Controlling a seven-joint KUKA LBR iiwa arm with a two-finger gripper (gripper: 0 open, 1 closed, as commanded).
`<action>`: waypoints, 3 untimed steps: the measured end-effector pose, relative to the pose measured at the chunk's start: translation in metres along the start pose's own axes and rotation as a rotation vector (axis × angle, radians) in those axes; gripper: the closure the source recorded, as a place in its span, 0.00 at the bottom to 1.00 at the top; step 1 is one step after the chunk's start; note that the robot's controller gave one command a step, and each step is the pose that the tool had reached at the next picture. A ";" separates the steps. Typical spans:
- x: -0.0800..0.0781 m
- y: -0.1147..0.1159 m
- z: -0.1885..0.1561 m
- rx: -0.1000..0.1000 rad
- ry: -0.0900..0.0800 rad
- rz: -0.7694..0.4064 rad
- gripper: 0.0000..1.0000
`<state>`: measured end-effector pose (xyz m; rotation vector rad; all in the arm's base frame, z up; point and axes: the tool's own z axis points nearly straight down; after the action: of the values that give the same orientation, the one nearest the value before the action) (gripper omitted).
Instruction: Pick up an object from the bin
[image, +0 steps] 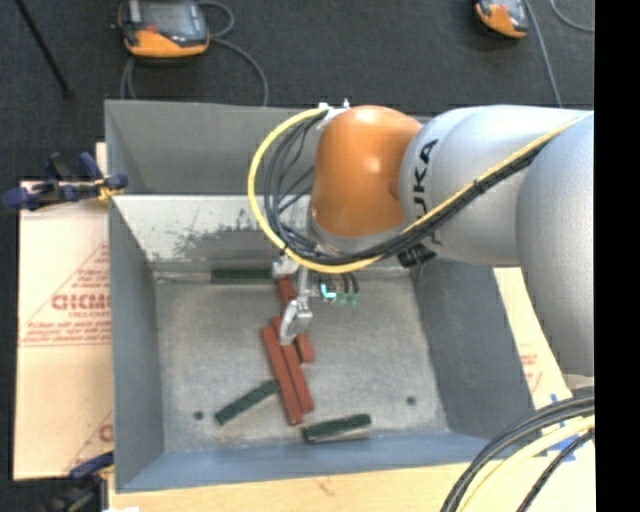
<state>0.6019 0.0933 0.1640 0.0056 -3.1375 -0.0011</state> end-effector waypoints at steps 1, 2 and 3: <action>-0.001 0.000 -0.004 0.000 -0.006 0.002 0.00; 0.003 -0.010 0.044 0.001 -0.014 -0.051 0.00; -0.003 -0.017 0.073 -0.005 -0.015 -0.128 0.00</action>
Offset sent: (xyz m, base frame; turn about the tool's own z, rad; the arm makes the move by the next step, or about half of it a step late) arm -0.0113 -0.0190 -0.0940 -0.0988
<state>0.6049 0.0767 0.0906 0.2065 -3.1453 -0.0101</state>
